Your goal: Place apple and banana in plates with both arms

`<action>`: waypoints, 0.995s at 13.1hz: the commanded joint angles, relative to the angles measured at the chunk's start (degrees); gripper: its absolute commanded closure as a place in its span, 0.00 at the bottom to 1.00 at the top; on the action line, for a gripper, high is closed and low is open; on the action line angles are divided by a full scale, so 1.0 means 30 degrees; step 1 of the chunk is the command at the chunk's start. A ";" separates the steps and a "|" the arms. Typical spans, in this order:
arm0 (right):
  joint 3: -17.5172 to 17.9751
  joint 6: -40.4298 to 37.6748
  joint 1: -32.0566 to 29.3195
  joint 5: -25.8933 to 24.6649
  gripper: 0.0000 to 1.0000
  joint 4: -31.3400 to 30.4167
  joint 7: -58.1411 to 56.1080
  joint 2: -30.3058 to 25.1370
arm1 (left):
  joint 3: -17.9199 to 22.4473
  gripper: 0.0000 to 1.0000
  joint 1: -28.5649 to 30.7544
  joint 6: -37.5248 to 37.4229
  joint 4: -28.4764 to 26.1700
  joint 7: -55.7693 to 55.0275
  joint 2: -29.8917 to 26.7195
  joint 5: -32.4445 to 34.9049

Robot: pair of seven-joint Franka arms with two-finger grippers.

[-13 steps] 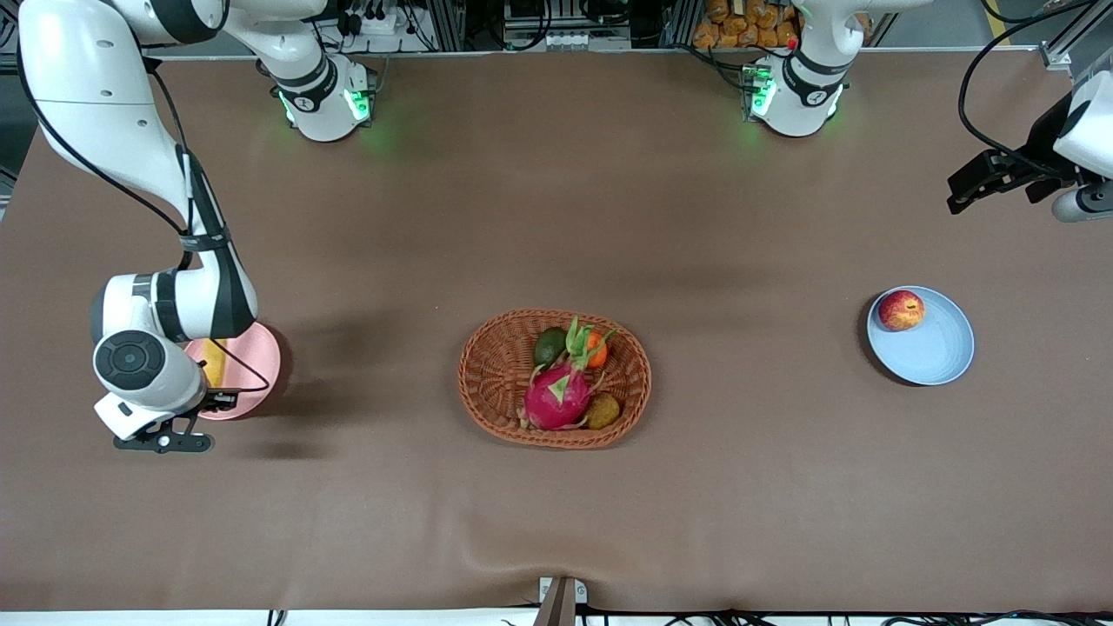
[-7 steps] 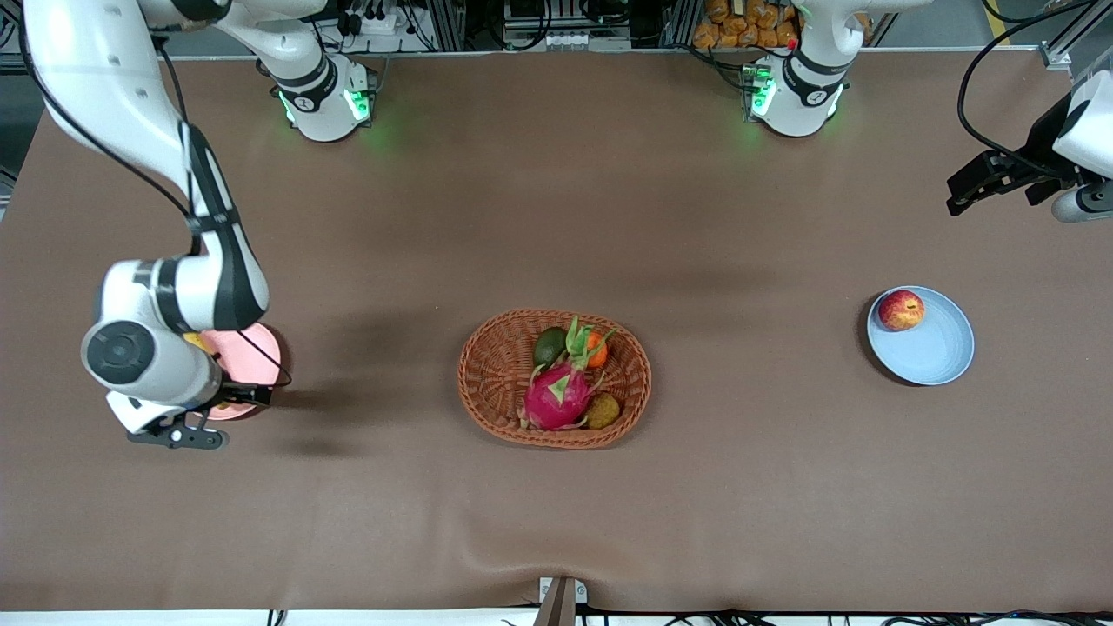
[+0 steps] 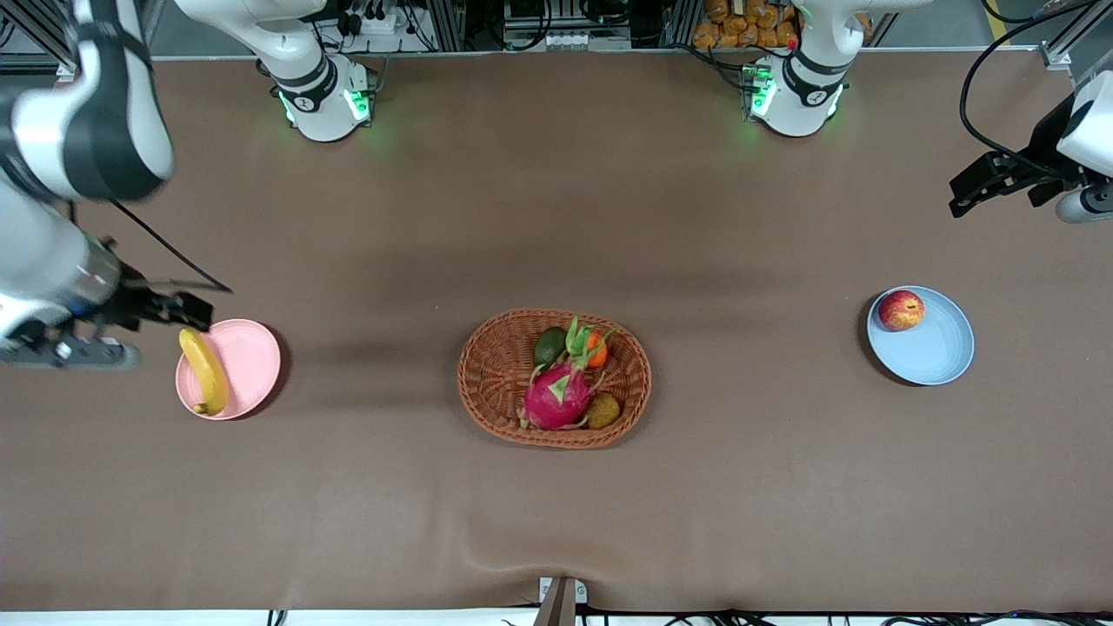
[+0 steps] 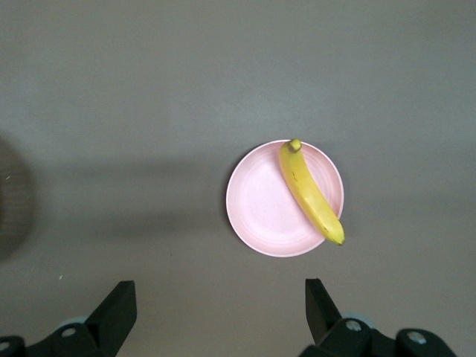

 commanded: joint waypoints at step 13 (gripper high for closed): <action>0.1666 -0.5812 -0.3291 0.2484 0.00 0.2154 0.0736 -0.2762 | 0.0183 0.00 0.0138 0.0161 -0.0198 0.0532 -0.0251 -0.0286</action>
